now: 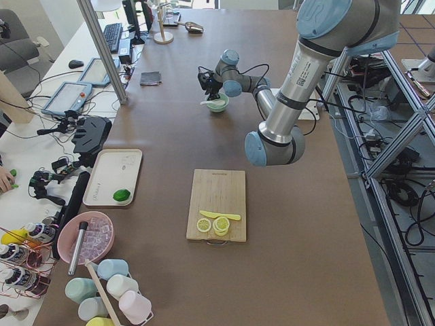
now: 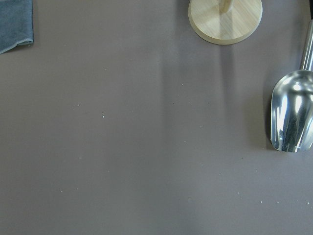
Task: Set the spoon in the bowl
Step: 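Lower the spoon into the bowl and open the left gripper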
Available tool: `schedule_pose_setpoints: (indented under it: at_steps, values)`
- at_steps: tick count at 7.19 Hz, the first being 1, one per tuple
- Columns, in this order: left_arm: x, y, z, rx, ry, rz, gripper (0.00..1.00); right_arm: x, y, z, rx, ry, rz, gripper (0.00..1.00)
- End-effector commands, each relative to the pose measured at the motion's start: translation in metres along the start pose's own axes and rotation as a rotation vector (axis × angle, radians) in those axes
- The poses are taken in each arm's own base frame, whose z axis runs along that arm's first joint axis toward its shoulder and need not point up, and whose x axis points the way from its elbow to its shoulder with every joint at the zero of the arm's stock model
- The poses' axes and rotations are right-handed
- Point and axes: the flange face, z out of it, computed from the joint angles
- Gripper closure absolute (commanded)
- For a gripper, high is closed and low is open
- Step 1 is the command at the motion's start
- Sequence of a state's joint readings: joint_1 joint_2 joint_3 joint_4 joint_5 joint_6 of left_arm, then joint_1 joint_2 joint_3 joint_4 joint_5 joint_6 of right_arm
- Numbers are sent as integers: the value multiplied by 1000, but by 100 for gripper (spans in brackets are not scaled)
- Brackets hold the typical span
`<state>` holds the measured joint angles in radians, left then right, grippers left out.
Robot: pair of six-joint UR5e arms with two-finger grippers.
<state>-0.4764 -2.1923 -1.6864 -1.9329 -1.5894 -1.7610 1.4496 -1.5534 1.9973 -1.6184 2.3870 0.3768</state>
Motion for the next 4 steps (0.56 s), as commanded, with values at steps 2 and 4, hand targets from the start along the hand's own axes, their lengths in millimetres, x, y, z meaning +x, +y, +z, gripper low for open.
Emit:
schedule_pose_setpoints:
  at_steps: [2, 4]
  values:
    - [1, -3, -25, -9, 38, 62, 2, 2, 2, 1, -2, 2, 5, 0]
    - [-50, -27, -47, -25, -50, 231, 2, 23, 11, 9, 1, 83, 22, 0]
